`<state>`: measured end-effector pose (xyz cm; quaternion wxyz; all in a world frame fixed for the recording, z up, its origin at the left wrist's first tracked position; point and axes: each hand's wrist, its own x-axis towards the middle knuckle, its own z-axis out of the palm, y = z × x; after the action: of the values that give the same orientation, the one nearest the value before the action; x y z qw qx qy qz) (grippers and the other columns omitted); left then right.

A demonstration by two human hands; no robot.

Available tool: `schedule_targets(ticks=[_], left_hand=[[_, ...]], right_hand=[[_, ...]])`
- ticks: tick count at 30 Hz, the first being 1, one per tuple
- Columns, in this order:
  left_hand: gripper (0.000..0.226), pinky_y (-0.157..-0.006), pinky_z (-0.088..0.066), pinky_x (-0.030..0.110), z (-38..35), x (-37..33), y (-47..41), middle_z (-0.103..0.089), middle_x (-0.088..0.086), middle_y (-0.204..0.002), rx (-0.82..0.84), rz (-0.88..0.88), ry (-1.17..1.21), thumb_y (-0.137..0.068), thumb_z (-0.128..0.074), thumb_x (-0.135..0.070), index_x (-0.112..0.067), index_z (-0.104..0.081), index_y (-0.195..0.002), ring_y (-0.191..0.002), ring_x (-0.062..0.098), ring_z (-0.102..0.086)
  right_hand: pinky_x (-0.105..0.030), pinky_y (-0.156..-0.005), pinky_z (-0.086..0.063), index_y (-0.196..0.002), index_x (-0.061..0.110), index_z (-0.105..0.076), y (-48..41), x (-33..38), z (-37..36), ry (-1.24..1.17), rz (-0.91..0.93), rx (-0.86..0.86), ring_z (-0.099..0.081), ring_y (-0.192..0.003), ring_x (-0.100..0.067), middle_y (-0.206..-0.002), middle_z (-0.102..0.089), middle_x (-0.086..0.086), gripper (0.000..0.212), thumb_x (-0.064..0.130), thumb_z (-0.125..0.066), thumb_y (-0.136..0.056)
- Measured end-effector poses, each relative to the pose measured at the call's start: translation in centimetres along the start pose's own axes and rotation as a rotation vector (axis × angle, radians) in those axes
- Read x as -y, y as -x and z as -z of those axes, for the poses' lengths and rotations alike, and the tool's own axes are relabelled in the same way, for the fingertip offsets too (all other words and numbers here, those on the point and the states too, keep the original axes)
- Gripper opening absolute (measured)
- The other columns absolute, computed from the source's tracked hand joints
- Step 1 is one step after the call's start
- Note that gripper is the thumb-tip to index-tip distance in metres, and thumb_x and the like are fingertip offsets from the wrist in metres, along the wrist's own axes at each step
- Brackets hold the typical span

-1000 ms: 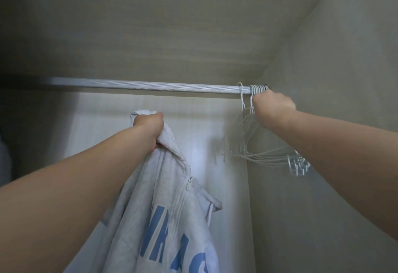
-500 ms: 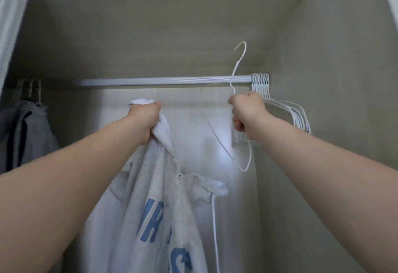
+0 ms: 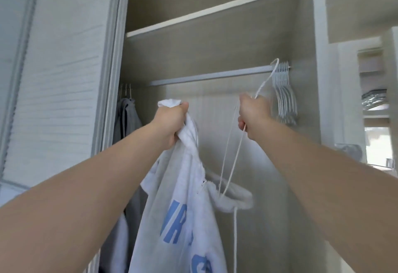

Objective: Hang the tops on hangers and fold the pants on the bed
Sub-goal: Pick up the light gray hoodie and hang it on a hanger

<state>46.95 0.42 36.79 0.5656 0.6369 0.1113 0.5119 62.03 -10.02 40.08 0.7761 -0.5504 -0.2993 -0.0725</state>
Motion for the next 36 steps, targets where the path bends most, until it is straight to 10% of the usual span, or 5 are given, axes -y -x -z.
schedule_targets(ticks=[11, 28, 36], left_hand=[[0.03, -0.09, -0.058, 0.047, 2.8, 0.2, 17.1, -0.071, 0.018, -0.107, -0.073, 0.242, -0.164, -0.098, -0.062, -0.035, -0.007, -0.063, -0.107, -0.099, 0.032, -0.07], [0.026, -0.093, -0.058, 0.049, 10.2, 16.6, 45.3, -0.077, 0.013, -0.093, -0.077, 0.732, -0.268, -0.095, -0.068, -0.037, -0.016, -0.078, -0.085, -0.091, 0.027, -0.075], [0.03, -0.067, -0.053, 0.032, 9.8, 23.1, 55.3, -0.068, -0.001, -0.079, -0.149, 1.009, -0.425, -0.087, -0.071, -0.052, -0.023, -0.065, -0.083, -0.073, 0.016, -0.065]], right_hand=[[-0.014, -0.036, -0.021, -0.065, 0.021, -0.06, 15.9, -0.9, 10.6, 0.028, 0.042, 0.207, -0.026, -0.029, -0.011, -0.04, -0.029, 0.006, 0.031, 0.023, -0.05, -0.094], [-0.018, -0.042, -0.023, -0.083, 0.02, -0.069, 45.4, -12.5, 29.8, 0.081, -0.238, 0.573, -0.025, -0.039, -0.014, -0.047, -0.031, 0.005, 0.03, 0.038, -0.049, -0.095], [-0.02, -0.042, -0.022, -0.081, 0.024, -0.071, 51.1, -13.9, 34.0, 0.194, -0.367, 0.598, -0.024, -0.04, -0.013, -0.045, -0.03, 0.006, 0.027, 0.031, -0.049, -0.097]])
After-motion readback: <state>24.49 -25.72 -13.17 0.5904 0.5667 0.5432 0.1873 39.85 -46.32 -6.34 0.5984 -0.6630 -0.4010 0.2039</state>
